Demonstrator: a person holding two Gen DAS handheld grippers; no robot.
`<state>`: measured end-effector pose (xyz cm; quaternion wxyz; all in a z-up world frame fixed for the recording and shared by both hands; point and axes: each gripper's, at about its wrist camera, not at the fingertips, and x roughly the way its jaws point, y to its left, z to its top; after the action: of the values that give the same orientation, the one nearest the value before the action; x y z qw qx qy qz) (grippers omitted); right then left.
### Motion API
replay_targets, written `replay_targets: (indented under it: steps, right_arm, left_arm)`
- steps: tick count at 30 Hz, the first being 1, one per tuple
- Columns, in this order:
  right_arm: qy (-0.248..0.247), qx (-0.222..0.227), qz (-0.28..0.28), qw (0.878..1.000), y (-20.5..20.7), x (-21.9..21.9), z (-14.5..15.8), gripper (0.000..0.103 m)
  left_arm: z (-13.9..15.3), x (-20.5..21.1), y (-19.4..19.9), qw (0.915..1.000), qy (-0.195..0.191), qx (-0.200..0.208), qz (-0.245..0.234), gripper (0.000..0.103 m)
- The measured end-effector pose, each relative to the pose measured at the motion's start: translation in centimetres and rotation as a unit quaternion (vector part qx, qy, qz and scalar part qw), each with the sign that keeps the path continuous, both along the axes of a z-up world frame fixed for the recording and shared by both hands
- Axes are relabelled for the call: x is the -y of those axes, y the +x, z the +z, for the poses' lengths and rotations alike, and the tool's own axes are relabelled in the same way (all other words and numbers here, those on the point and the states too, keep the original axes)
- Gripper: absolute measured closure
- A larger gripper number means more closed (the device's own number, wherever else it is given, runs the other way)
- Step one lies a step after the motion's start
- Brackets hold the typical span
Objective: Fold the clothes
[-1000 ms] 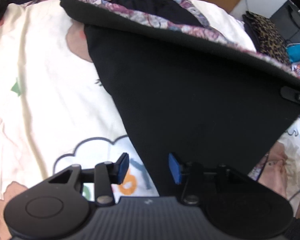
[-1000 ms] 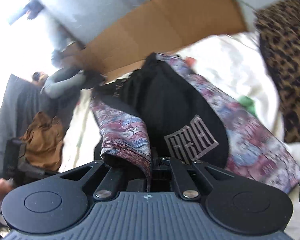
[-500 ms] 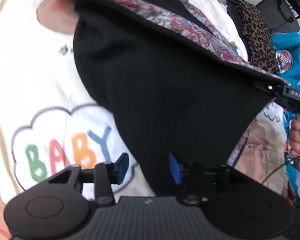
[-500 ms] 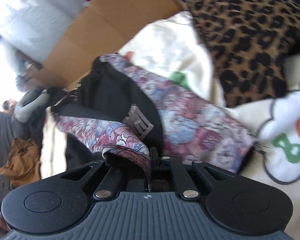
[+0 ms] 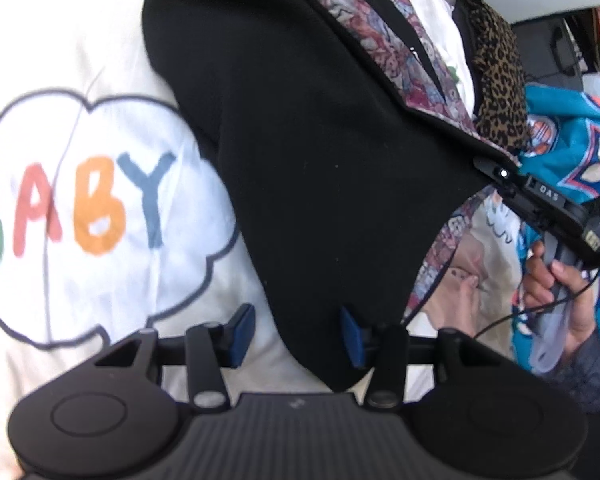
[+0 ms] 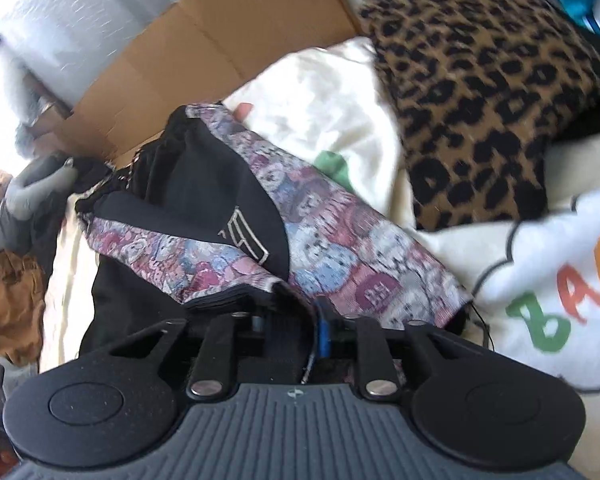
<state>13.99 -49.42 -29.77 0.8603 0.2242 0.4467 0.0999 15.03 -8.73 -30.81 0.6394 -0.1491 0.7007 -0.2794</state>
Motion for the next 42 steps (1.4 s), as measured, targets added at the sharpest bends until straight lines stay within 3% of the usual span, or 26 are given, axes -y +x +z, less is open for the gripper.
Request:
replay_targets:
  steps: [7, 8, 9, 10, 11, 15, 23, 26, 32, 34, 36, 39, 42]
  right_arm:
    - [-0.035, 0.042, 0.026, 0.998, 0.4, -1.1, 1.3, 0.074]
    - [-0.038, 0.051, 0.027, 0.998, 0.3, -1.2, 1.5, 0.077]
    - [-0.039, 0.057, 0.028, 0.997, 0.3, -1.2, 1.8, 0.093]
    - [-0.037, 0.056, 0.026, 0.997, 0.3, -1.1, 2.0, 0.1]
    - [-0.035, 0.055, 0.023, 0.998, 0.3, -0.9, 2.2, 0.1]
    - [-0.029, 0.058, 0.01, 0.998, 0.2, -0.1, 3.0, 0.101]
    - [-0.014, 0.042, -0.041, 0.998, 0.5, 3.1, 3.4, 0.101]
    - [-0.02, 0.021, -0.049, 0.998, 0.4, 3.8, 2.4, 0.101]
    - [-0.018, -0.017, -0.06, 0.998, -0.3, 4.9, -0.4, 0.1]
    - [-0.013, -0.015, -0.059, 0.998, -0.5, 5.0, -0.6, 0.097]
    - [-0.018, -0.011, -0.056, 0.998, -0.7, 4.9, -0.5, 0.096]
    - [-0.022, -0.004, -0.056, 0.998, -0.5, 4.7, -0.4, 0.093]
    - [-0.016, -0.001, -0.061, 0.998, 0.0, 4.8, -0.4, 0.095]
  left_arm:
    - [-1.4, -0.2, -0.5, 0.9973, -0.042, -0.038, 0.046, 0.054]
    - [-1.6, 0.0, -0.6, 0.9968, -0.046, -0.043, 0.049, 0.059]
    - [-1.8, 0.1, -0.7, 0.9964, -0.05, -0.046, 0.05, 0.076]
    - [-1.8, 0.3, -0.8, 0.9965, -0.051, -0.047, 0.047, 0.085]
    - [-1.8, 0.4, -0.8, 0.9967, -0.051, -0.047, 0.042, 0.097]
    - [0.2, 0.5, -0.6, 0.997, -0.069, -0.017, 0.03, 0.1]
    - [3.6, 1.6, 0.8, 0.9923, -0.121, 0.007, 0.022, 0.1]
    - [3.3, 2.9, 0.8, 0.9912, -0.132, -0.003, 0.009, 0.1]
    - [-0.1, 5.1, -0.2, 0.9946, -0.099, -0.028, -0.016, 0.1]
    - [-0.6, 5.7, -0.4, 0.9948, -0.095, -0.027, -0.025, 0.093]
    - [-0.9, 5.9, -0.5, 0.9952, -0.092, -0.022, -0.027, 0.075]
    - [-1.2, 5.8, -0.7, 0.9949, -0.097, -0.023, -0.017, 0.055]
    - [-1.5, 5.7, -0.9, 0.994, -0.107, -0.024, -0.007, 0.058]
